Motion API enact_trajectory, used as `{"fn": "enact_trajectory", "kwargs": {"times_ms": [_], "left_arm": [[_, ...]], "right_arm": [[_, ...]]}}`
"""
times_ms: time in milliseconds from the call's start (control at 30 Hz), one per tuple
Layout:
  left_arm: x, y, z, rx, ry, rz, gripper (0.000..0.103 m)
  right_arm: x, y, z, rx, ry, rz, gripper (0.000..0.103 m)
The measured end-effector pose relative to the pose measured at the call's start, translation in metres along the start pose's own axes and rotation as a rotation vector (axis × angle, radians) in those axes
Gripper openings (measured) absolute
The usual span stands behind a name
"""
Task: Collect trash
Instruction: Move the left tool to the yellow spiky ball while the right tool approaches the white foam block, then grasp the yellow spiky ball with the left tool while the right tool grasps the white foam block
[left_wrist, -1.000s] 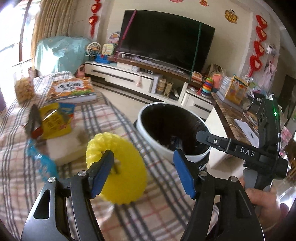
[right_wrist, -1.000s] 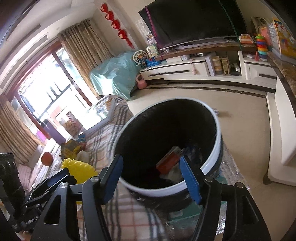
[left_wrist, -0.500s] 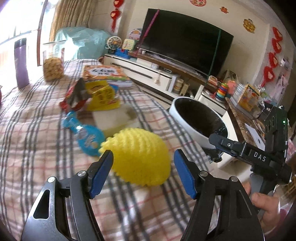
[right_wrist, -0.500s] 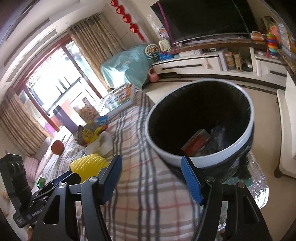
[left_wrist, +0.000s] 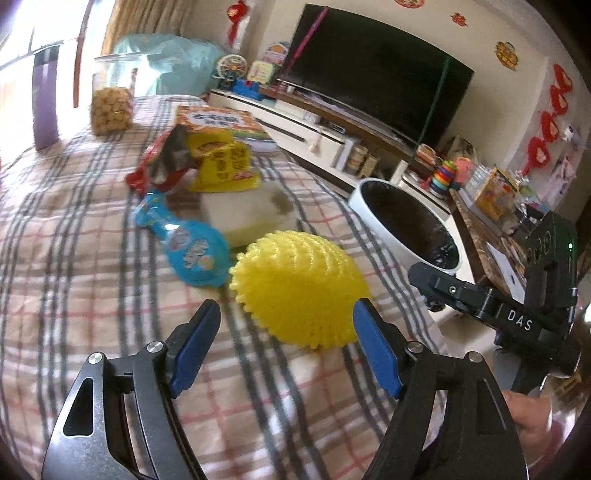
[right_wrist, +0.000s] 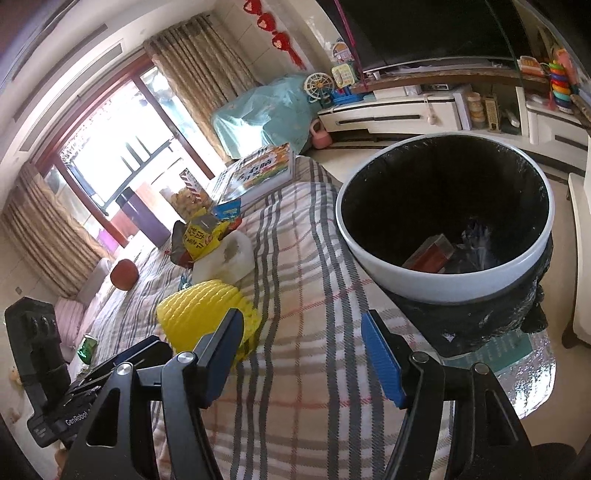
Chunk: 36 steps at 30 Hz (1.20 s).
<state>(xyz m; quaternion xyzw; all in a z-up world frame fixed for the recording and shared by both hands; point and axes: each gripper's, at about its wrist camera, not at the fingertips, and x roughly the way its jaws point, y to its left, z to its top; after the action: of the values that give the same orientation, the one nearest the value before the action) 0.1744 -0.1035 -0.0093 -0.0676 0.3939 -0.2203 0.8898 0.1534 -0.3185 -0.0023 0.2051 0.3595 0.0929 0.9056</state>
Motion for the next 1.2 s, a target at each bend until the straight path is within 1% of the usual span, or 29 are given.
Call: {"fn": "enact_trajectory", "kwargs": {"times_ms": [133, 200, 233, 267, 367, 500, 567, 733, 867, 967, 1033, 1100, 1167, 1200], "left_arm": [[0.013, -0.012, 0.001, 0.039, 0.014, -0.005, 0.075], [0.019, -0.016, -0.001, 0.053, 0.022, -0.031, 0.053], [0.023, -0.018, -0.002, 0.063, 0.035, -0.037, 0.035], [0.024, -0.019, -0.003, 0.068, 0.038, -0.035, 0.024], [0.021, -0.015, -0.004, 0.064, 0.028, -0.046, 0.016], [0.004, 0.0, -0.007, 0.034, 0.004, -0.033, 0.013], [-0.008, 0.013, -0.011, 0.008, -0.009, -0.018, 0.013], [-0.038, 0.05, -0.018, -0.067, -0.055, 0.048, 0.013], [-0.052, 0.07, -0.019, -0.107, -0.082, 0.086, 0.013], [-0.057, 0.079, -0.02, -0.12, -0.096, 0.107, 0.013], [-0.057, 0.083, -0.022, -0.128, -0.097, 0.112, 0.013], [-0.057, 0.086, -0.022, -0.133, -0.094, 0.115, 0.013], [-0.056, 0.088, -0.023, -0.139, -0.093, 0.114, 0.013], [-0.056, 0.089, -0.022, -0.141, -0.092, 0.113, 0.013]], "right_arm": [[-0.002, -0.001, 0.002, 0.002, -0.01, -0.014, 0.068], [-0.002, -0.004, 0.002, 0.008, -0.012, -0.02, 0.068], [-0.002, -0.005, 0.002, 0.011, -0.013, -0.021, 0.068], [-0.002, -0.006, 0.002, 0.015, -0.013, -0.023, 0.068], [-0.001, -0.006, 0.002, 0.02, -0.014, -0.022, 0.068], [0.006, 0.002, 0.004, 0.006, -0.013, -0.011, 0.069], [0.01, 0.007, 0.004, -0.002, -0.008, -0.001, 0.07], [0.033, 0.028, 0.004, -0.033, 0.025, 0.029, 0.069], [0.055, 0.052, 0.005, -0.092, 0.058, 0.047, 0.069], [0.074, 0.069, 0.008, -0.151, 0.083, 0.035, 0.07], [0.087, 0.081, 0.01, -0.201, 0.099, 0.016, 0.078], [0.096, 0.089, 0.012, -0.236, 0.106, -0.002, 0.082], [0.107, 0.099, 0.014, -0.281, 0.117, -0.017, 0.083], [0.111, 0.103, 0.015, -0.298, 0.124, -0.022, 0.085]]}}
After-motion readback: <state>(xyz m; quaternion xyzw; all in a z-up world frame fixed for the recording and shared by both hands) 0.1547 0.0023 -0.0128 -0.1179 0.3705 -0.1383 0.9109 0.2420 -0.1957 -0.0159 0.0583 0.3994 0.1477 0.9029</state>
